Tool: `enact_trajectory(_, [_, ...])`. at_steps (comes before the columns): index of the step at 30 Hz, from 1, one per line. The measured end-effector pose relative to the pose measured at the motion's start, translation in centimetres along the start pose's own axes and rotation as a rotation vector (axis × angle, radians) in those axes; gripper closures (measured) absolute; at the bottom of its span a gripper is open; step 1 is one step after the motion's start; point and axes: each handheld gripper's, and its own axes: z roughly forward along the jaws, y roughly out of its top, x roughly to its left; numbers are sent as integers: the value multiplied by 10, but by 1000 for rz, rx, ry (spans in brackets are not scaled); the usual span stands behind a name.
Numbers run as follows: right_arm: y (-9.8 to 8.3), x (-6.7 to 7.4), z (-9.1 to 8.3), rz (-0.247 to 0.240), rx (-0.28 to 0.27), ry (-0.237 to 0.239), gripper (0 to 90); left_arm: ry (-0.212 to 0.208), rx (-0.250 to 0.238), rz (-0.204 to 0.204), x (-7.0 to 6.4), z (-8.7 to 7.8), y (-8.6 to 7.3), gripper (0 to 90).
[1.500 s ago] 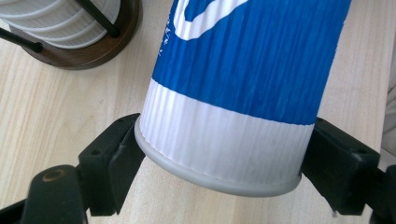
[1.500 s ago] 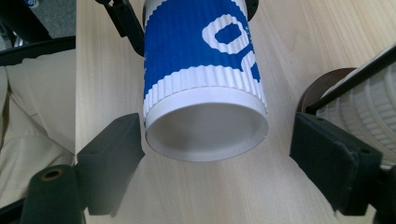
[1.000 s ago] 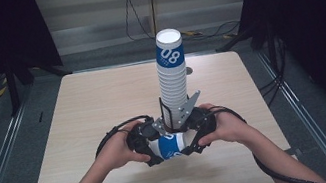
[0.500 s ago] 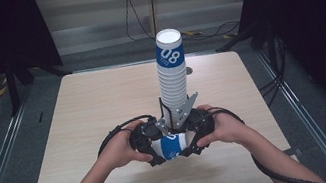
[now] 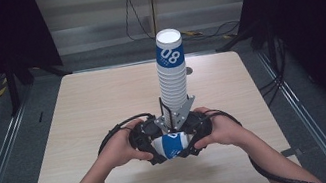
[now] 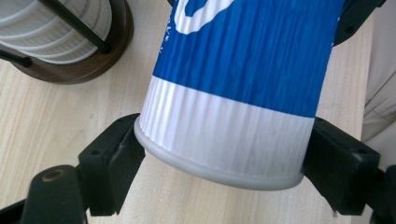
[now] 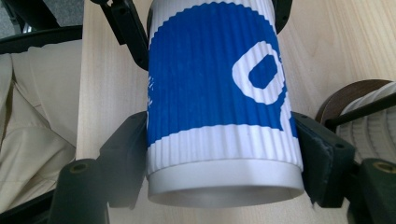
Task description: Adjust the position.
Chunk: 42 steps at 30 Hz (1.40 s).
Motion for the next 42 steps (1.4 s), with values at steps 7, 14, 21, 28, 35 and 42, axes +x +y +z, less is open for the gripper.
enact_trajectory(7, [-2, 0, 0, -2, -6, 2, 258, -9, -14, -6, 0, 0, 1, 180])
enact_trajectory(14, [-3, 0, 5, -21, 12, -4, 268, -20, -36, -19, 1, -2, 1, 181])
enact_trajectory(21, [-5, 1, 3, -37, 3, -31, 277, -16, -61, -7, 2, -2, -1, 180])
enact_trajectory(28, [-10, 0, 2, -30, -33, -24, 275, -18, -94, -17, 3, -1, -3, 164])
enact_trajectory(35, [-16, -1, -1, -2, -82, -31, 273, -40, -129, -78, 8, -2, -11, 170])
enact_trajectory(42, [-25, -4, -6, 44, -124, -44, 270, -45, -193, -121, 10, -6, -20, 170])
